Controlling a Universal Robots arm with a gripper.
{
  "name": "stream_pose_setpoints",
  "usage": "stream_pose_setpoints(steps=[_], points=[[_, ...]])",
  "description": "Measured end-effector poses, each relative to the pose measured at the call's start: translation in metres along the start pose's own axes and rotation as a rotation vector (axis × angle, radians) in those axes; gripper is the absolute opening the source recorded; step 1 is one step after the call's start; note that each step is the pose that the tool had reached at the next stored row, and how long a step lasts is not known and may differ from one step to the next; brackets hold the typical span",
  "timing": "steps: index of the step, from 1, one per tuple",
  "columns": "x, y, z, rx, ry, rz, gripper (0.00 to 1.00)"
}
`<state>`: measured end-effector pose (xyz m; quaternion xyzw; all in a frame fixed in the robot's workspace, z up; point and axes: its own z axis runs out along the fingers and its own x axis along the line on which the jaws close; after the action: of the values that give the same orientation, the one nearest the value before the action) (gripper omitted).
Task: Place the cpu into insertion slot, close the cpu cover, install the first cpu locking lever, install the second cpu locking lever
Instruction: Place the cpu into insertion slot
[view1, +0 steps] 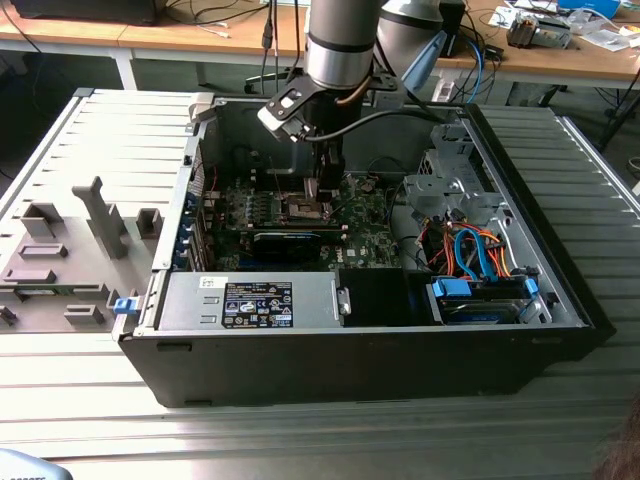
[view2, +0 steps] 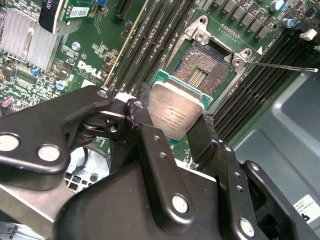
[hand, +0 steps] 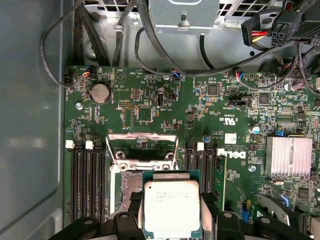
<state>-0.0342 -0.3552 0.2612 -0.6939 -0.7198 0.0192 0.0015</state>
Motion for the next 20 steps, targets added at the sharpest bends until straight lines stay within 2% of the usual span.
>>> stream_pose_setpoints(steps=[12,14,18,20], points=[[0.0001,0.0001,0.0048,0.0000,0.0000,0.000,0.54],[0.0002,0.0003,0.0088,0.0000,0.0000,0.000,0.54],[0.0002,0.0003,0.0093,0.0000,0.0000,0.000,0.54],[0.0003,0.0004,0.0122,0.0001,0.0000,0.000,0.54]])
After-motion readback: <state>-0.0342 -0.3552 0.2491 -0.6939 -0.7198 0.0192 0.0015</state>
